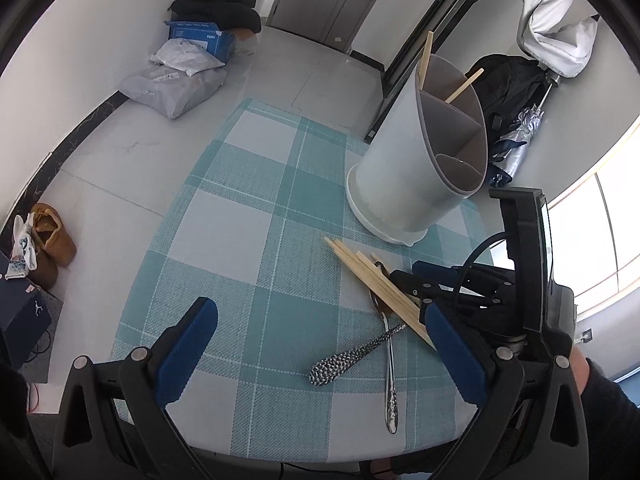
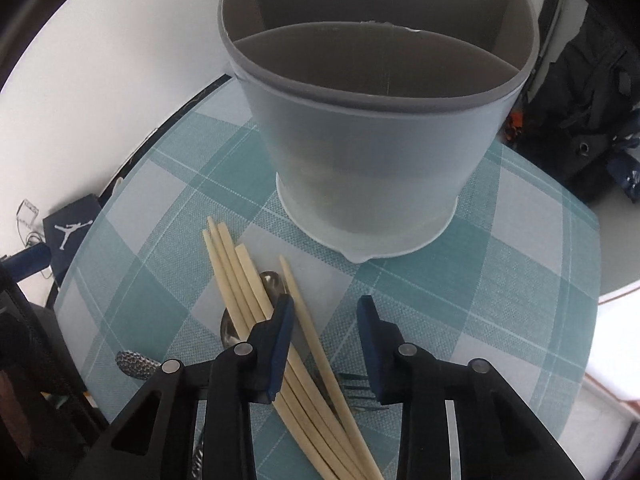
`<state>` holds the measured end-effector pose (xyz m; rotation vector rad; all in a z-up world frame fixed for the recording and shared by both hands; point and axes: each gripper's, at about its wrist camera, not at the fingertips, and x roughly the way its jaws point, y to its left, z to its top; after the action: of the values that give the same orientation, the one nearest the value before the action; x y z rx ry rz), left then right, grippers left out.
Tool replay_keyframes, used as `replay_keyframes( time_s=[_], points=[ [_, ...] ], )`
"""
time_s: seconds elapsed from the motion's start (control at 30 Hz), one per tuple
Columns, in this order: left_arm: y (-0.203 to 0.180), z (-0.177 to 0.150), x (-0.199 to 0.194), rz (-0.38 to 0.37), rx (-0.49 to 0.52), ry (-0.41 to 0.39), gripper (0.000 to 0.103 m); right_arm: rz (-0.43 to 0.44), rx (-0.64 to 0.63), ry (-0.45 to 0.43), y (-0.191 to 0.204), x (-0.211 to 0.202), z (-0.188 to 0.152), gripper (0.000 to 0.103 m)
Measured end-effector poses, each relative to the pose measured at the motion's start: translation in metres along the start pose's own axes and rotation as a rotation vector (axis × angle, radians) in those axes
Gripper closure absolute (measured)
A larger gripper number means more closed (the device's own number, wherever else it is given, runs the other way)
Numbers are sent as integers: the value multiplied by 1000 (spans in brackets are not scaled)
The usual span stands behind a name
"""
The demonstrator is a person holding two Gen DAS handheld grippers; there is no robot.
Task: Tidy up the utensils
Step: 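Lower the right gripper onto the chopstick pile and pinch one chopstick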
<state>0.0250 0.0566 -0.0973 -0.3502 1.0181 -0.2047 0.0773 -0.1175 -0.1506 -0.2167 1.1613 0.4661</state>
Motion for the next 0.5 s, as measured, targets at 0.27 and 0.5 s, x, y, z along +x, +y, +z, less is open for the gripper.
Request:
replay_keyframes(
  time_s=[0.27,0.5],
  points=[
    [3,1,4,15,-16,15,1,-8,-49,3,5,1,4,73],
    [7,2,6,23,-41,25,1,6,-118,31,27,2,18,80]
  ],
)
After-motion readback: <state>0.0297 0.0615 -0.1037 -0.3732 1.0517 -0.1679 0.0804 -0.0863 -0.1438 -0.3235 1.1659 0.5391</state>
